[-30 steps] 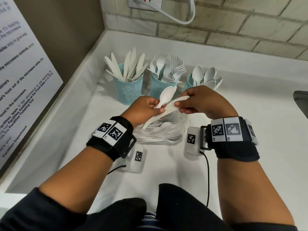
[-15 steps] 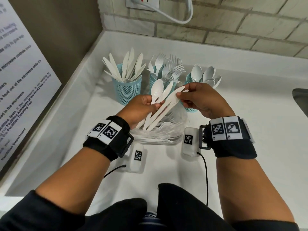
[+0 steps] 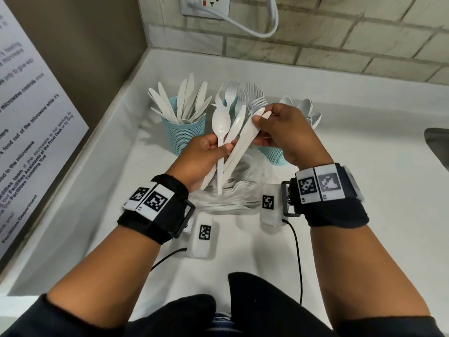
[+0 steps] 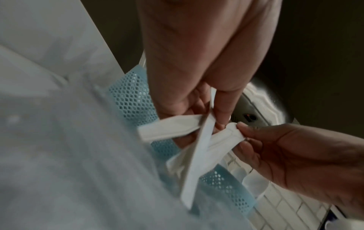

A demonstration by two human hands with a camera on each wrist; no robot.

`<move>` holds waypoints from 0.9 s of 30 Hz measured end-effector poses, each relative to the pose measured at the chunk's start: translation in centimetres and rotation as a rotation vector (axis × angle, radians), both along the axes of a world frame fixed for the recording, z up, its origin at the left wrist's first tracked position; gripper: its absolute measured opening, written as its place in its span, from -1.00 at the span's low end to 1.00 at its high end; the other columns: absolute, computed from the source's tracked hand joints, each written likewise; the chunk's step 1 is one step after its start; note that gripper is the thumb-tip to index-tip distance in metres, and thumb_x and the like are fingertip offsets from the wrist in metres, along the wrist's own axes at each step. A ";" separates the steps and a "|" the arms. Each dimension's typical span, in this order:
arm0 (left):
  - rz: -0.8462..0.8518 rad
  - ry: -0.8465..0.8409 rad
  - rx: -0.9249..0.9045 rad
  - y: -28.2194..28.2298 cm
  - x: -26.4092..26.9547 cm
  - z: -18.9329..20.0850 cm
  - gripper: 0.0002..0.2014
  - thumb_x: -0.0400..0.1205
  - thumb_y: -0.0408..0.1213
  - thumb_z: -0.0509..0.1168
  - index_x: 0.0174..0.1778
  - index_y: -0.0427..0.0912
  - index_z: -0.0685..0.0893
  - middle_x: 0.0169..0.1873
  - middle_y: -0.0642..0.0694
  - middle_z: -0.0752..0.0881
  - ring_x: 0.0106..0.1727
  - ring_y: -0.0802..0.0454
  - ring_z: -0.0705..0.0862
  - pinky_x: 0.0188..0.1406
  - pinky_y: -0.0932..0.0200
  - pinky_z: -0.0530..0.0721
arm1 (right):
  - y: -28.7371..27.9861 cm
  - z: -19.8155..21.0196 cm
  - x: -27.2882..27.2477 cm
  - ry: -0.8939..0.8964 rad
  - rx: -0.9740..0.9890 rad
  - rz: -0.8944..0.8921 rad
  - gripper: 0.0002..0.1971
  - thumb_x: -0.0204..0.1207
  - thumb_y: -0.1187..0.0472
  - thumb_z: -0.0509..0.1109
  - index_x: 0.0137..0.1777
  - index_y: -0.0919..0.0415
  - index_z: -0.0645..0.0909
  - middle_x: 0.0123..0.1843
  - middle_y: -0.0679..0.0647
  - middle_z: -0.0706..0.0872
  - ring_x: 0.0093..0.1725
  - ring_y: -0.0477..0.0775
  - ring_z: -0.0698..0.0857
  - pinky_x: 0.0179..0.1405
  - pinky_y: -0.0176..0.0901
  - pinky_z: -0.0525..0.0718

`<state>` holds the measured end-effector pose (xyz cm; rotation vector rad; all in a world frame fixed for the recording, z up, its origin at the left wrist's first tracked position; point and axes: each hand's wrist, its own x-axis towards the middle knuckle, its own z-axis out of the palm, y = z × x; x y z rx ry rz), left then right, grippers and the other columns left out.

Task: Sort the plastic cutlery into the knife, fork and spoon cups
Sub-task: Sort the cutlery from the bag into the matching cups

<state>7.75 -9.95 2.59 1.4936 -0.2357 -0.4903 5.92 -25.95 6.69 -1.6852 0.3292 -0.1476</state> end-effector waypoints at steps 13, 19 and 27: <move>0.371 0.045 -0.176 2.8 0.3 1.1 -0.84 0.72 -0.35 0.13 0.05 -0.14 0.62 -0.22 -0.04 0.75 -0.42 0.20 0.73 -0.39 0.36 0.67 | 2.5 5.3 6.5 -0.565 -0.001 -0.383 -0.84 0.63 0.34 0.24 -0.12 0.07 0.47 -0.19 0.14 0.67 -0.27 0.06 0.69 -0.38 -0.15 0.74; 0.510 0.045 -0.242 3.1 0.6 1.2 -0.80 0.73 -0.35 0.07 0.08 -0.19 0.62 -0.25 -0.04 0.67 -0.39 0.19 0.54 -0.48 0.39 0.46 | 6.1 2.0 8.7 -0.540 -0.445 -0.191 -0.93 0.58 0.30 0.28 -0.02 0.23 0.59 -0.36 -0.03 0.58 -0.35 0.01 0.54 -0.32 -0.17 0.57; 0.505 0.036 -0.233 3.3 1.2 1.7 -0.82 0.70 -0.42 0.14 -0.03 -0.22 0.67 -0.28 -0.04 0.64 -0.32 0.17 0.61 -0.33 0.37 0.64 | 6.9 -1.6 10.2 -0.244 -0.938 0.221 -0.72 0.67 0.09 0.16 0.10 0.16 0.68 -0.11 0.22 0.77 0.05 0.29 0.62 0.08 0.10 0.59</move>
